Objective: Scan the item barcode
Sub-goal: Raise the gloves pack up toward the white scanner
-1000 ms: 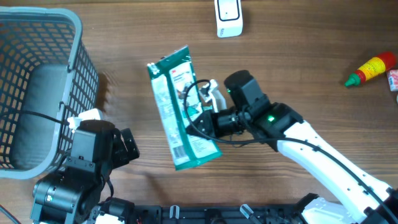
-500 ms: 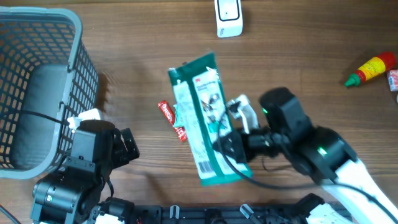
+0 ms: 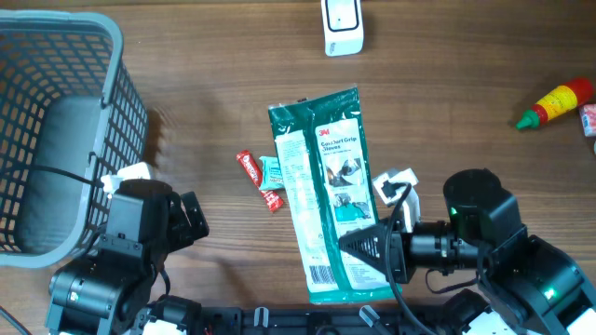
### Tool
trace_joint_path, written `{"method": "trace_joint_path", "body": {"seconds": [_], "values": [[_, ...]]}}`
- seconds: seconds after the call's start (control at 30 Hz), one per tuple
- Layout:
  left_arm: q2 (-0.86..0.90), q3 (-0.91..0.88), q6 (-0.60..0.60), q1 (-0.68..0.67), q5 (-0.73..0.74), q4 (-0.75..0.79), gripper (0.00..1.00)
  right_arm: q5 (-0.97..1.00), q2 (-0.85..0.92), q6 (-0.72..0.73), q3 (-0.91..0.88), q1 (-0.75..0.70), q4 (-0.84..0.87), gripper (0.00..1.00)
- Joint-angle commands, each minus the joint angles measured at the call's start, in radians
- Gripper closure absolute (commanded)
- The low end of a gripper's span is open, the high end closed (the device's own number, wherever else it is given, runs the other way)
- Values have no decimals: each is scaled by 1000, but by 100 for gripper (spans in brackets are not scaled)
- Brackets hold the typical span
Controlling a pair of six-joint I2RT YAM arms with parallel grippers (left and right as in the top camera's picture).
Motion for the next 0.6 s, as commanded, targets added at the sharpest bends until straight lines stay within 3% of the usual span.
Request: {"method": "trace_joint_path", "body": {"seconds": [0.0,0.57], "values": [[-2,1,15,5,5,0,0,-31,-4,21,3,-4,-16,96],[-2,1,15,5,5,0,0,-31,-4,-7,3,-4,-36,96]]}}
